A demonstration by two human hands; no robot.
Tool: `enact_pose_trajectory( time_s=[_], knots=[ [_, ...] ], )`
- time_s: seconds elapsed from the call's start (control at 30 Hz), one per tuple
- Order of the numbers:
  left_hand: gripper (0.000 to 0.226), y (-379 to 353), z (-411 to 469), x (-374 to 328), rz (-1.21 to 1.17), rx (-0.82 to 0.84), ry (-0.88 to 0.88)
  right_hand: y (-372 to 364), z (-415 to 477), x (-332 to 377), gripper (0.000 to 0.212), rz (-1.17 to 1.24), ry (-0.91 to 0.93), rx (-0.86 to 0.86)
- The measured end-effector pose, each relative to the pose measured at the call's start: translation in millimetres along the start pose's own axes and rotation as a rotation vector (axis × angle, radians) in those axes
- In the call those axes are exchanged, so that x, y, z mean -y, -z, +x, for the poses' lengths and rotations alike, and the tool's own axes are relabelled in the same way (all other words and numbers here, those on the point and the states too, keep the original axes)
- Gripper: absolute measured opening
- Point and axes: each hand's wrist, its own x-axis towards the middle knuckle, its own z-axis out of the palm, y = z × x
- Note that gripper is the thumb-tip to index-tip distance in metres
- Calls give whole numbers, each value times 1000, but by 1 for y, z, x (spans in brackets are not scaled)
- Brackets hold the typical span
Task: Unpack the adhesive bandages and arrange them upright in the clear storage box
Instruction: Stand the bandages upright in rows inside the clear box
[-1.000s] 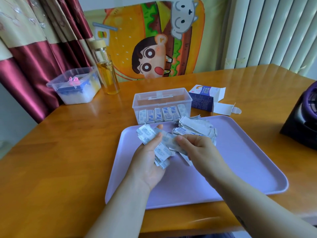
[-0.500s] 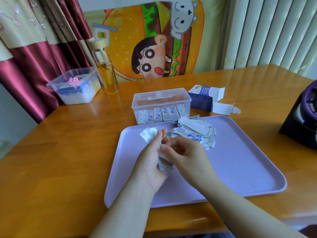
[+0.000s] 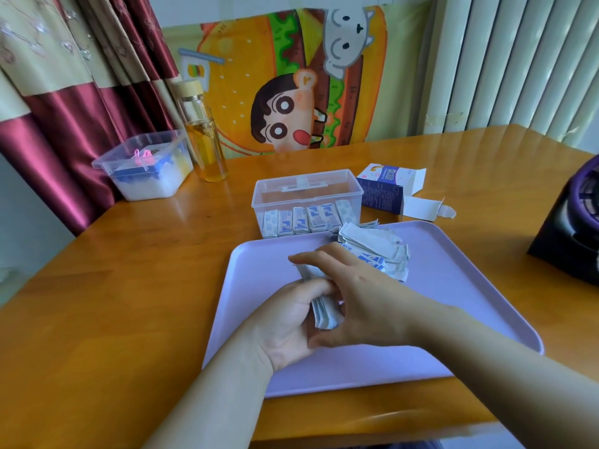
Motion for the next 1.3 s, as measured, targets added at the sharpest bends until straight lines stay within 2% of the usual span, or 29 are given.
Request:
enact_pose_trajectory(
  time_s=[0.1,0.17,0.23,0.3,0.37,0.47,0.57,0.63,0.8,0.93,1.03,1.2,1.3],
  knots=[
    [17,0,-5,-1,58,-9,-23,6,-1,0,107,-21,-12,25],
    [14,0,-6,-1,112,-42,-8,11,-2,3,104,39,-29,38],
    [15,2,-8,-2,137,-58,8,17,0,5,84,182,-48,20],
    [17,2,-10,-5,152,-42,7,23,3,6,52,382,-89,-23],
    [14,0,-12,-6,205,-30,-13,28,4,8,38,462,-123,-61],
    [21,-5,-13,-7,320,-57,-59,29,6,12,42,383,-82,-21],
    [22,-8,-15,-8,438,-85,-100,26,8,14,24,337,-73,9],
    [19,-9,-16,-9,466,-92,-106,29,9,14,20,357,-113,-3],
    [17,-1,-18,-17,470,-20,-80,48,10,9,42,476,-167,52],
    [23,-1,-15,-28,465,56,-27,56,18,4,16,434,-130,47],
    [22,-5,-5,-43,584,-15,-132,64,32,-3,8,390,-152,-71],
    [14,-11,17,-86,1187,-291,-517,93,68,-14,5,162,-137,-320],
    [17,-16,41,-119,1294,-377,-671,107,94,-23,7,70,-139,-435]
  ],
)
